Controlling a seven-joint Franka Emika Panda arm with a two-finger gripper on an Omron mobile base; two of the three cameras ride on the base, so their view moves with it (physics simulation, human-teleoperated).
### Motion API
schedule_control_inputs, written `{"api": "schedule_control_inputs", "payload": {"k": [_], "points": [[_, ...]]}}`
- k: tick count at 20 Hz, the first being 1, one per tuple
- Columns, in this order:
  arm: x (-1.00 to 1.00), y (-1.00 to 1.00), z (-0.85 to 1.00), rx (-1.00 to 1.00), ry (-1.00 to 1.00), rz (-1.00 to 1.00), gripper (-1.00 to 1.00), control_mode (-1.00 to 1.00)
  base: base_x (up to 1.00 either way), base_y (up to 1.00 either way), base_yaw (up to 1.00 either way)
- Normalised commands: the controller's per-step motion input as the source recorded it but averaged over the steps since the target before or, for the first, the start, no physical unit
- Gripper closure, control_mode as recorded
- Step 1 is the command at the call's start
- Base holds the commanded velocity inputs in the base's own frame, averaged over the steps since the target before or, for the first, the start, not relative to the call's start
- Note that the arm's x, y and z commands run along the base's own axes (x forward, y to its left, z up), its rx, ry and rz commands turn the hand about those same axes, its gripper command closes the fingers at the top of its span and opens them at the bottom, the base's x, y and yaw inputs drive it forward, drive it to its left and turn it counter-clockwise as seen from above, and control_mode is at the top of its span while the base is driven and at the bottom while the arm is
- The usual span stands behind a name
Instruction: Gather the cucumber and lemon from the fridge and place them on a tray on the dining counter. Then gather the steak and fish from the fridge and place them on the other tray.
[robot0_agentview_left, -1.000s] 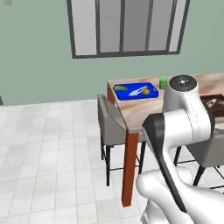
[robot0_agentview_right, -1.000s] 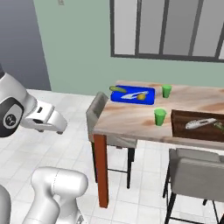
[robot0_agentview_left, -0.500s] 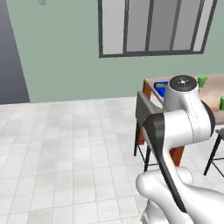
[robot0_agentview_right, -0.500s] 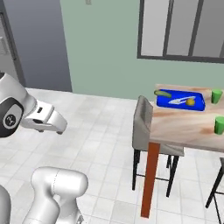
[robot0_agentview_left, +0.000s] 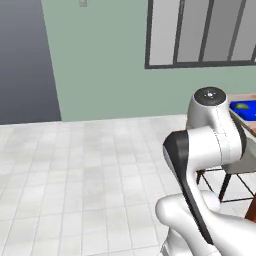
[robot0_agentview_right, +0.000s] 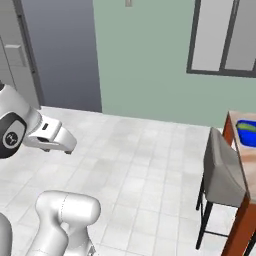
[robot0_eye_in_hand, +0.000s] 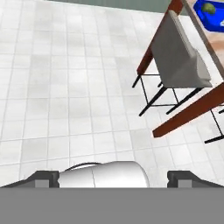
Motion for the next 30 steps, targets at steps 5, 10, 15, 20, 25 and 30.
{"api": "schedule_control_inputs", "payload": {"k": [5, 10, 15, 20, 25, 30], "points": [[0.0, 0.0, 0.0, 0.0, 0.0, 0.0, -1.0, 1.0, 0.96, 0.99, 0.08], [0.0, 0.0, 0.0, 0.0, 0.0, 0.0, -1.0, 1.0, 1.0, 0.55, 0.19], [0.0, 0.0, 0.0, 0.0, 0.0, 0.0, -1.0, 1.0, 1.0, 0.05, 0.37], [0.0, 0.0, 0.0, 0.0, 0.0, 0.0, -1.0, 1.0, 1.0, 0.0, 0.44], [0.0, 0.0, 0.0, 0.0, 0.0, 0.0, -1.0, 1.0, 1.0, 0.0, 0.46], [0.0, 0.0, 0.0, 0.0, 0.0, 0.0, -1.0, 1.0, 1.0, -0.01, 0.46]]}}
